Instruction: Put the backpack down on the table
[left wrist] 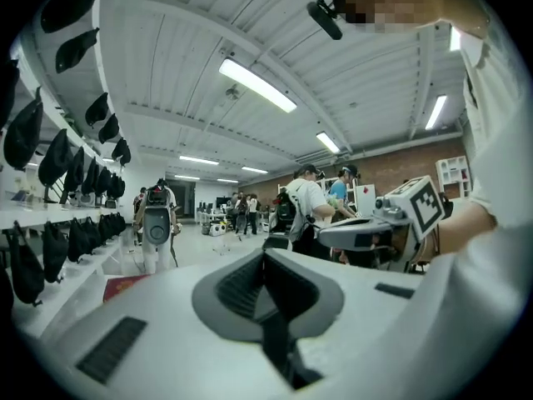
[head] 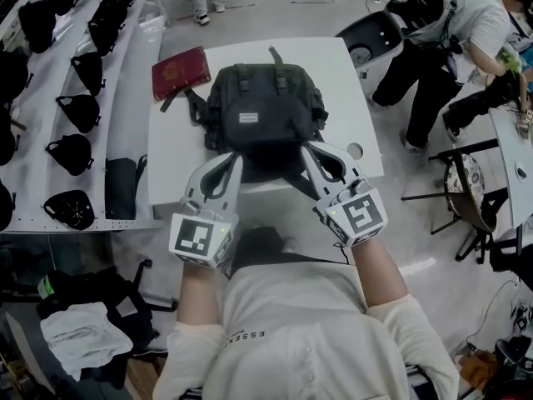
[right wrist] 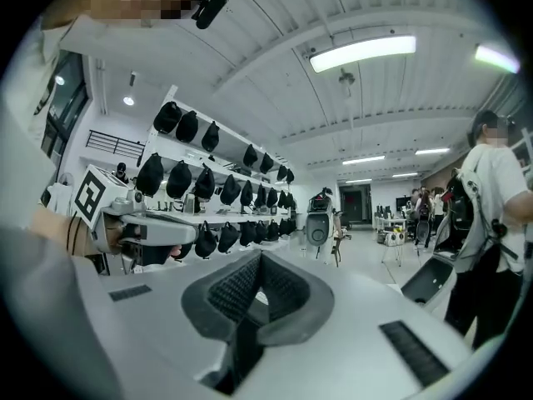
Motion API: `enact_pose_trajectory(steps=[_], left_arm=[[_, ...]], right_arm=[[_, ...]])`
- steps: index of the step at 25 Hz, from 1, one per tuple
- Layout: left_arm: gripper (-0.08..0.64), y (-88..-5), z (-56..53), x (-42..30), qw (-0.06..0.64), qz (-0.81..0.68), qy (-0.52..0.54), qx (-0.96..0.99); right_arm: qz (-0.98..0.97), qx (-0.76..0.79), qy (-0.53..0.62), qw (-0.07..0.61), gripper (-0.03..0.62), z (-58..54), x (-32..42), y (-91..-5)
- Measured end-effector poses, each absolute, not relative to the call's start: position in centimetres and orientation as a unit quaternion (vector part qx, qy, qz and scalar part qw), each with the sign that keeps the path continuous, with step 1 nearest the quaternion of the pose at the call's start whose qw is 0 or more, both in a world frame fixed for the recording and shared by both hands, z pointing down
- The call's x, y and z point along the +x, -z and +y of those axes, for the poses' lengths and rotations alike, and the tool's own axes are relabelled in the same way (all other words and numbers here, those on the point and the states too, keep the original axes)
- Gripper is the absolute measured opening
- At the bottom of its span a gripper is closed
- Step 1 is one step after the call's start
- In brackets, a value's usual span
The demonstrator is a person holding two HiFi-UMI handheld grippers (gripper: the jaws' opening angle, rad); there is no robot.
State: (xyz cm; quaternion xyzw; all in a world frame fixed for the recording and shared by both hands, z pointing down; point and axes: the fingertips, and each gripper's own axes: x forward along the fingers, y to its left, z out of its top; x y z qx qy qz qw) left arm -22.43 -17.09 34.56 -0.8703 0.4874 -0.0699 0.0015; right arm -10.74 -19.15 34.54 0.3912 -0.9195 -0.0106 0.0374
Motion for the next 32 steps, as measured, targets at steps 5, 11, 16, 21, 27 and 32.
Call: enact_pose_trajectory(steps=[5,11,16,21,27,32], left_arm=[[0.003,-33.6,-17.4,-22.5,0.021,0.482,0.082,-0.872],[0.003,-33.0,-17.4,-22.5,0.001,0.472,0.066,-0.879],[0.003,-33.4,-16.9,-22.7,-0.005,0.460,0.064,-0.886],[0.003,-32.7,-16.9,-22.5,0.000,0.460,0.059,-0.886],[0.003,-32.7,-17.0,-22.3,0.002,0.463,0.059,-0.884],[0.003,-32.9,-16.9,-22.5,0.002,0.470,0.062,-0.880]], right_arm=[[-0.920,0.390,0.005,0.032,0.014,-19.3,-11.2,-34.1],[-0.925,0.380,0.007,0.029,0.014,-19.4,-11.8,-33.7],[-0.925,0.380,0.008,0.022,0.014,-19.1,-11.8,-33.4],[-0.923,0.383,0.014,0.019,0.014,-19.1,-11.6,-32.9],[-0.915,0.403,0.016,0.014,0.014,-19.2,-11.1,-32.9],[-0.913,0.406,0.022,0.004,0.014,-19.0,-11.3,-32.6]])
